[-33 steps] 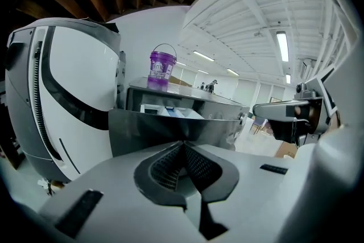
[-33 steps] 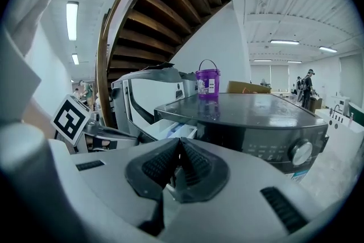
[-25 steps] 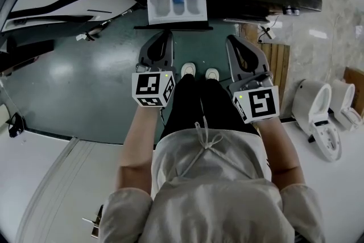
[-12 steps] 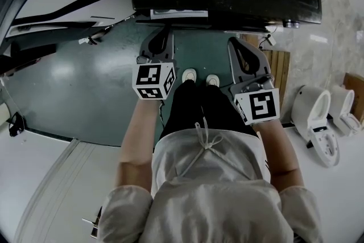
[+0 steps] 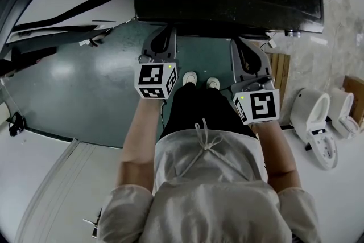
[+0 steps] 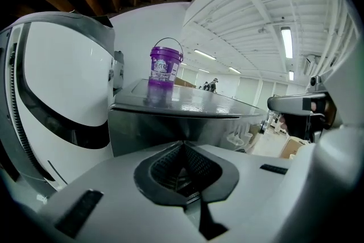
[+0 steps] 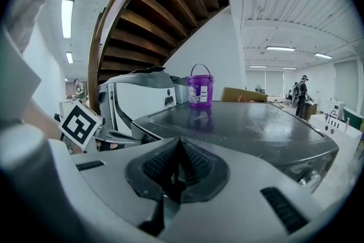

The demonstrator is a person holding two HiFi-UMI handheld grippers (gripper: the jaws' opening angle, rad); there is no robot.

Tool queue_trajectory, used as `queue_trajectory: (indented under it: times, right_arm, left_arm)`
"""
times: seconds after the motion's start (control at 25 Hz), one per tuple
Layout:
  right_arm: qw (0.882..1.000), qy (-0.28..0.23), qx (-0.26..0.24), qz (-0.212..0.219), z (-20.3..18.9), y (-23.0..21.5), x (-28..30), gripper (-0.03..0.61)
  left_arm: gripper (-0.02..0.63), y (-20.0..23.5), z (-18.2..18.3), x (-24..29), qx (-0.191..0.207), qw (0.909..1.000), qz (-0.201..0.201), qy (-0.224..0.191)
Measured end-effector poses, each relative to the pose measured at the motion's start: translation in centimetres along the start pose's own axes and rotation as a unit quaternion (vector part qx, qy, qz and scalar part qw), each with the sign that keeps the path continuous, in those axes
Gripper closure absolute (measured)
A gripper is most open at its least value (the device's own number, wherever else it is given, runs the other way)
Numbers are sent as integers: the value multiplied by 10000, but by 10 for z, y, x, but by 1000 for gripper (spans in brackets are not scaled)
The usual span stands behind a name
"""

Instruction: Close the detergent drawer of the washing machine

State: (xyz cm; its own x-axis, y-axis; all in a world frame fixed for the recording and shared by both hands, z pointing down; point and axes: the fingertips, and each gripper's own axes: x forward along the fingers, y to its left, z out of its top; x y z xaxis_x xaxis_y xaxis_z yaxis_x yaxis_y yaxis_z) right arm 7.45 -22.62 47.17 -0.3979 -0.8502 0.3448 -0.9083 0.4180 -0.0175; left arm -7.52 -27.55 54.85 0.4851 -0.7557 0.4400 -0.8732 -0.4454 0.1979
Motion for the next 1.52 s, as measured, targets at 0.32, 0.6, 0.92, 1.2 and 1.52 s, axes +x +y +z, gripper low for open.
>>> queue_trajectory:
  times: [0.32, 0.6, 0.92, 1.2, 1.52]
  right_arm:
    - [9998, 10, -106, 155, 4, 6, 15, 572]
    - [9998, 45, -126, 169, 1, 7, 16, 572]
    - [9997, -39, -152, 180, 7, 16, 5, 572]
    - [9996, -93, -89, 236, 13, 25, -16, 572]
    - [9989, -317, -89, 328, 39, 30, -49, 572]
  left_arm:
    - [597, 2, 0, 5, 79, 9997, -179, 129]
    - [597, 2, -1, 8, 224, 9994, -213, 170]
    - [597, 0, 6, -1, -1, 9998, -133, 172]
    - [597, -24, 34, -46, 356, 9988, -313, -83]
    - [597, -67, 94, -112, 879, 9923, -580, -659]
